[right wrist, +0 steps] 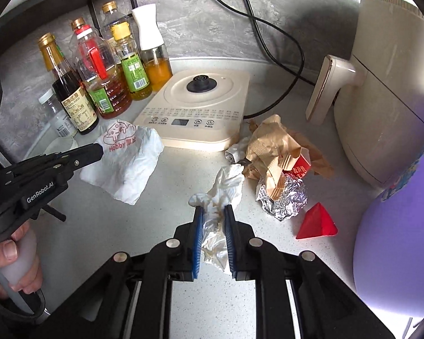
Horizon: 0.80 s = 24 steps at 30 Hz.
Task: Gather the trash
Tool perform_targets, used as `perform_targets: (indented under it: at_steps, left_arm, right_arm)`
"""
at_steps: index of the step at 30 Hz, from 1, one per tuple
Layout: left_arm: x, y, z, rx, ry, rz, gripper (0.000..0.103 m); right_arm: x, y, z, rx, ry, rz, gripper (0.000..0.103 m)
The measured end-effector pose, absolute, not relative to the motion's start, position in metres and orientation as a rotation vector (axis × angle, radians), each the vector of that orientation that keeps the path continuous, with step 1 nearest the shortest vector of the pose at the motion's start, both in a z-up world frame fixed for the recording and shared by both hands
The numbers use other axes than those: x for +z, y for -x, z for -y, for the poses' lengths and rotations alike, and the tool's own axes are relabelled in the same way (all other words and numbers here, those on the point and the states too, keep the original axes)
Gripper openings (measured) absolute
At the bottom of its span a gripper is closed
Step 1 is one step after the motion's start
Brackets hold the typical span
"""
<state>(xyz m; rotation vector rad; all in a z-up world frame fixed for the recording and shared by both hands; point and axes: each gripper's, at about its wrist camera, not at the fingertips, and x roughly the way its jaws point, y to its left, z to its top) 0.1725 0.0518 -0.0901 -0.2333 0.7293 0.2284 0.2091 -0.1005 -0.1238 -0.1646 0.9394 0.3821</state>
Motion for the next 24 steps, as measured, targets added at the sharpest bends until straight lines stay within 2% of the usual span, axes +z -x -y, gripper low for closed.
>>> perform_targets:
  at_steps: [24]
  left_arm:
    - [0.003,-0.137,-0.016,0.147,0.199,-0.524,0.004]
  right_arm:
    - [0.010,-0.163,0.171,0.265,0.114,-0.630,0.016]
